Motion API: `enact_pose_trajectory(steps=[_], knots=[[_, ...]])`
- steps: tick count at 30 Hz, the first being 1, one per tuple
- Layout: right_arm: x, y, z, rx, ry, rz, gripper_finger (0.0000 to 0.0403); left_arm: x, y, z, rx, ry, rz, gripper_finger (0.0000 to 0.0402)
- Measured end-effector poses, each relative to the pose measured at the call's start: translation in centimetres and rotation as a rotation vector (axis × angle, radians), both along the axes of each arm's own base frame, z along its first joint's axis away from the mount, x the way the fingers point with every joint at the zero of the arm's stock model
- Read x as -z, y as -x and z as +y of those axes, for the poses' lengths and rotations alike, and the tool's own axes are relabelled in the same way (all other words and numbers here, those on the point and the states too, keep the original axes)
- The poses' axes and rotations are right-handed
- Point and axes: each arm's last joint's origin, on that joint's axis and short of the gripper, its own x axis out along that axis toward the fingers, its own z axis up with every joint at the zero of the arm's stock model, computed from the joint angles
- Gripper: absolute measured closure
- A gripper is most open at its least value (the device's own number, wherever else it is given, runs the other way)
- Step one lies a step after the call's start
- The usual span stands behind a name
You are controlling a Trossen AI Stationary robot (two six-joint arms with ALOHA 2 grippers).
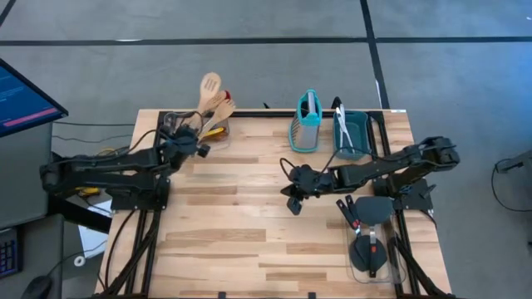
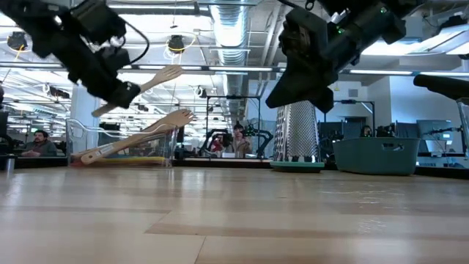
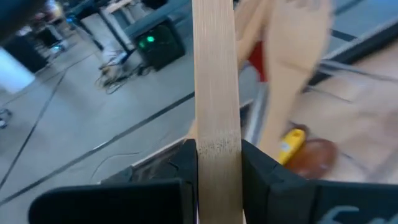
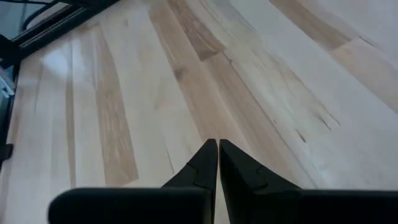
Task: Pick & Place Kitchen Items
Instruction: Put the wooden slotted spoon into the left transparent bin
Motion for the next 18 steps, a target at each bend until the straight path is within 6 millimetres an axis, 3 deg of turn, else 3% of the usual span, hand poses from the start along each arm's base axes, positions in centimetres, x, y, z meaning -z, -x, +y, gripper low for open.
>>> enact_pose_trajectory(steps=[5,18], knots=[[-0.5,-0.1,0.2,-0.006,-0.006,-0.042,0.0392,2.0,0.8,1.5,-0.002,-0.038,-0.001,0.0356],[-0.7,-0.2,0.6,-0.015,-0.017,-0.068,0.0393,4.5,3.6,3.6,-0.054,-0.009,0.034,0.0355]])
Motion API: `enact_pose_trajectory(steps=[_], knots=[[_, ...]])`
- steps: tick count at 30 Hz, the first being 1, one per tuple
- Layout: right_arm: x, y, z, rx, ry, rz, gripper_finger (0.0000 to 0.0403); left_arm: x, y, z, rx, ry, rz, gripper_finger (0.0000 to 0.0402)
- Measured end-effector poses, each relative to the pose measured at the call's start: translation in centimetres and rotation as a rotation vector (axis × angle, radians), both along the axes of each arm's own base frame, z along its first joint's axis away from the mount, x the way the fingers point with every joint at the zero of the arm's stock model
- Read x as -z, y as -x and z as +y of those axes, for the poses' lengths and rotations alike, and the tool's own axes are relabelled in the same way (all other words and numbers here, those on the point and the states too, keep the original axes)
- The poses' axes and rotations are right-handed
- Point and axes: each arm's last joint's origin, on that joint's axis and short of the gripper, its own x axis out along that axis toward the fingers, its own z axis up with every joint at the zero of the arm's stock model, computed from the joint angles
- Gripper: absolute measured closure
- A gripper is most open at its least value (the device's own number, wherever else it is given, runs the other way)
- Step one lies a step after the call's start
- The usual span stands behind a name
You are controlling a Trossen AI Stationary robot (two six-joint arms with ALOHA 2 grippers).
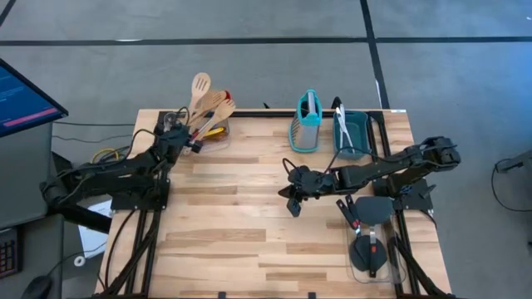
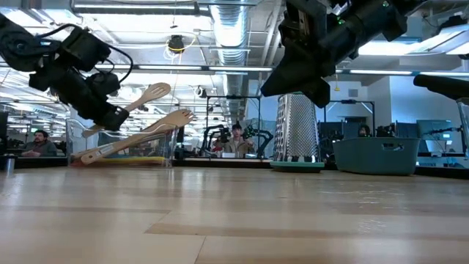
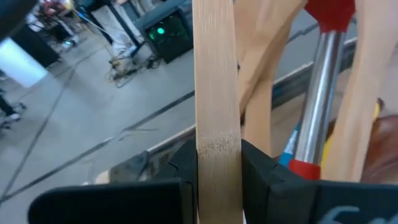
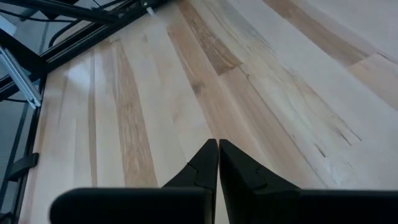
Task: Pick & Place Kitchen Items
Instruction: Put the wooden slotted spoon into the left transparent bin
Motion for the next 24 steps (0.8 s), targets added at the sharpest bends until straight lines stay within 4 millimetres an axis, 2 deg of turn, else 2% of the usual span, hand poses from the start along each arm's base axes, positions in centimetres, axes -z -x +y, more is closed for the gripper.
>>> enact_pose_trajectory(steps=[10,24], knots=[[-0.1,-0.07,0.01,0.0,-0.002,-0.012,0.0393,0.16,0.02,0.21,0.087,0.033,-0.035,0.0352],[-0.09,-0.06,0.02,-0.002,-0.004,-0.011,0.0393,0.2,0.01,0.2,0.092,0.039,-0.038,0.0276]])
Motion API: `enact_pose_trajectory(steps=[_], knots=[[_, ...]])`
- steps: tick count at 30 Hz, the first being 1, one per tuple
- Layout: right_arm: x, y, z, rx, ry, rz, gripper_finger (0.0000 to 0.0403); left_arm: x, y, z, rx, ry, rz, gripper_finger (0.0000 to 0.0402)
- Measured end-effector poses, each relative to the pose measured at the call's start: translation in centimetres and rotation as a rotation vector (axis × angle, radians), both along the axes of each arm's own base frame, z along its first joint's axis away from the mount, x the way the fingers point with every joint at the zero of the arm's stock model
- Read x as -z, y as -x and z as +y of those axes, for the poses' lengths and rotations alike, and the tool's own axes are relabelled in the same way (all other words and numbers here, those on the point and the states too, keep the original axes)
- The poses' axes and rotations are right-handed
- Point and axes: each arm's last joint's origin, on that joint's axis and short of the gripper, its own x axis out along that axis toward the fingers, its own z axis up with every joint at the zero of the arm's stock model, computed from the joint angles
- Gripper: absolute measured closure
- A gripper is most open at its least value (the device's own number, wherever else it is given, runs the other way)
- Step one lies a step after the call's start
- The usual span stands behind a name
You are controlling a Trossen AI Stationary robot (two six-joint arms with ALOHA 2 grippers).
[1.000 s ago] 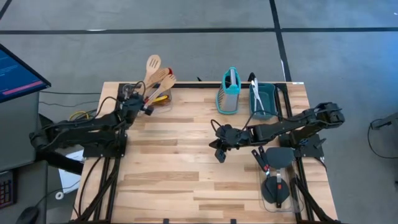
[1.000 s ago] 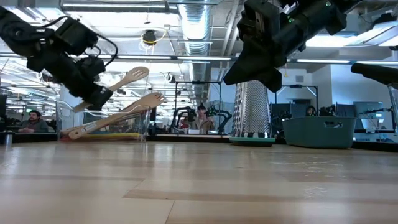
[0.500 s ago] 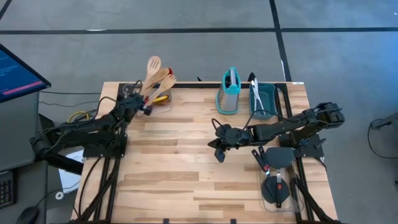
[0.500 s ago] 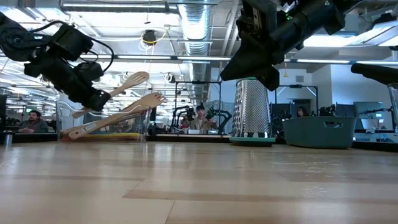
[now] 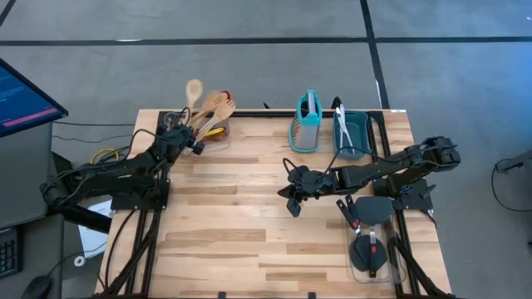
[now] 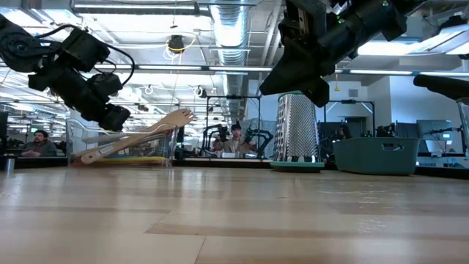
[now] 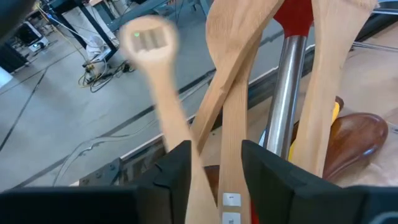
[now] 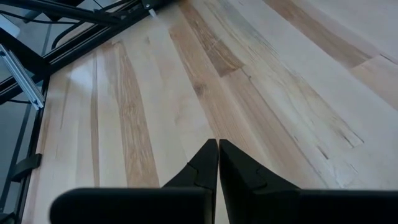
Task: Pick & Place Kitchen Items
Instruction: Put the wooden slotted spoon into the left transparent bin, then return to Home Position
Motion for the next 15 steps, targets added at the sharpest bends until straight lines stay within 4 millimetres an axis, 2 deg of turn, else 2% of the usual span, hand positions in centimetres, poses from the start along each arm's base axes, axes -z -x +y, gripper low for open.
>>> enact_pose_trajectory(steps=[5,8,11,15], knots=[[0.0,0.0,0.0,0.0,0.0,0.0,0.0393,0.05,0.02,-0.02,-0.002,0.005,0.001,0.0261],[0.0,0.0,0.0,0.0,0.0,0.0,0.0393,0.06,0.02,-0.02,-0.001,0.005,0.001,0.0271],[0.0,0.0,0.0,0.0,0.0,0.0,0.0393,0.13,0.05,-0.04,-0.006,0.009,-0.008,0.0304],[0.0,0.0,0.0,0.001,-0.002,0.0,0.0393,0.54,0.2,-0.15,-0.028,0.042,-0.029,0.0384]])
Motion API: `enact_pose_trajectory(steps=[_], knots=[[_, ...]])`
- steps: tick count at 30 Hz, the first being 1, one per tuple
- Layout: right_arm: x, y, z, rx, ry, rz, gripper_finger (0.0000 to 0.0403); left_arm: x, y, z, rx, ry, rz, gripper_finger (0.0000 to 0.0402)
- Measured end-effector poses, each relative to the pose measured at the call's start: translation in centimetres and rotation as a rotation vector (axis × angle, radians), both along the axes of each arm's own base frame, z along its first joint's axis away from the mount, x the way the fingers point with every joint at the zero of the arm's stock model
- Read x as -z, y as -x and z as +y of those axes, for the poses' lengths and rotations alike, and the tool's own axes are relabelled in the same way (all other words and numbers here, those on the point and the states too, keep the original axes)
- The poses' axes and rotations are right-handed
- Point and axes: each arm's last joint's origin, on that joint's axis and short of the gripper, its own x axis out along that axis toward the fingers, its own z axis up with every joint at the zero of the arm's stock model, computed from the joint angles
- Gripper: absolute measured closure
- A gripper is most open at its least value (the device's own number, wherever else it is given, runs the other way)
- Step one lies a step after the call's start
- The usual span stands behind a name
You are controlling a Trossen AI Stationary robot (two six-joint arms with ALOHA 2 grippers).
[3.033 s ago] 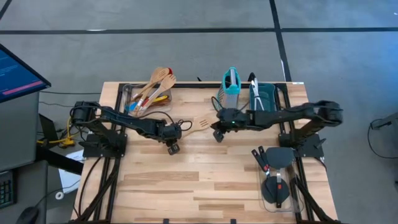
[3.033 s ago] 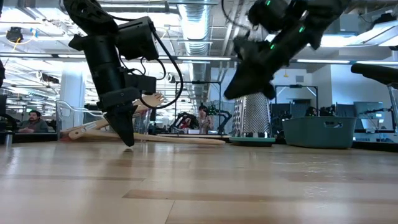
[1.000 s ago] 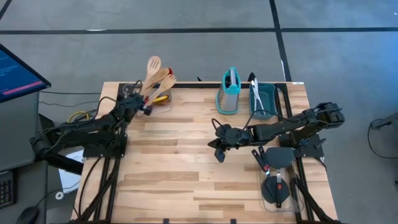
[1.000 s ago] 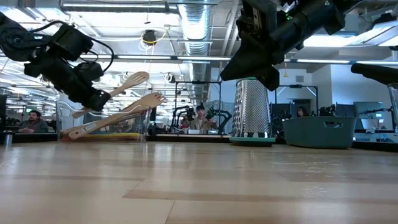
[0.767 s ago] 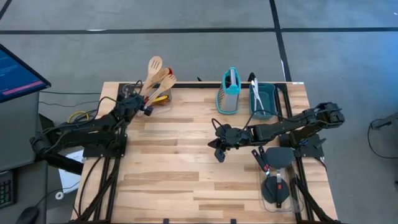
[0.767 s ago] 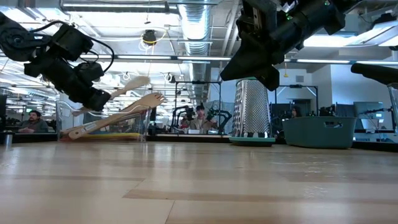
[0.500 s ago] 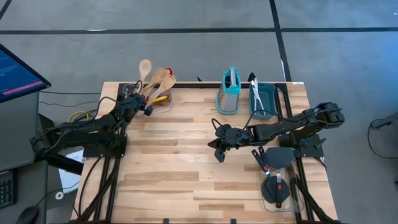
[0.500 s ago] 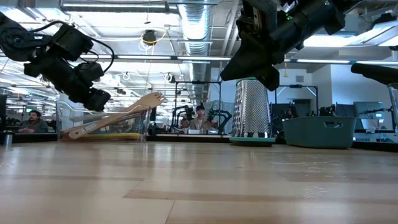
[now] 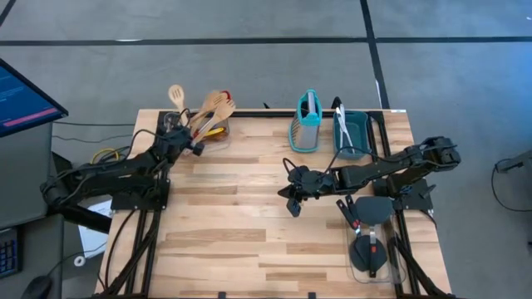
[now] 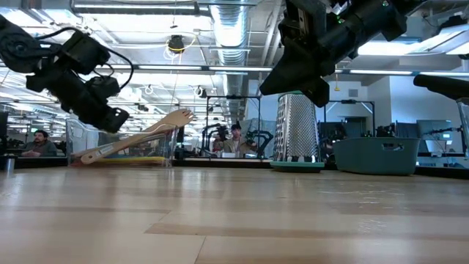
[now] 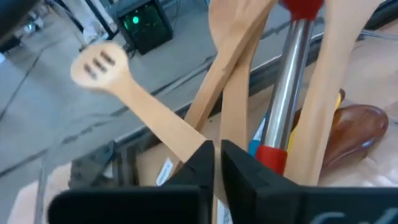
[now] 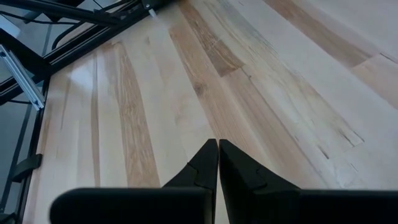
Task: Pick & Place Kitchen Items
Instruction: Return to Home Position
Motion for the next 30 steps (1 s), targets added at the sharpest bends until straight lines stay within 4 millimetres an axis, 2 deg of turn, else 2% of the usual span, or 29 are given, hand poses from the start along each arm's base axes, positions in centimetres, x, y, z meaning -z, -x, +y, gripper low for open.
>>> enact_pose_trajectory(steps=[3,9,18,30], knots=[[0.0,0.0,0.0,0.008,-0.012,-0.001,0.0393,0.6,0.2,0.3,-0.052,0.04,-0.028,0.0397],[0.0,0.1,0.5,-0.009,-0.014,0.0,0.0393,3.0,0.7,0.6,-0.156,0.117,-0.073,0.0401],[0.0,0.2,1.0,-0.024,-0.015,0.0,0.0393,2.3,0.3,0.1,-0.098,0.054,-0.129,0.0401],[0.0,0.0,0.1,0.002,-0.007,0.0,0.0393,2.1,0.3,0.2,-0.104,0.027,-0.126,0.0401]])
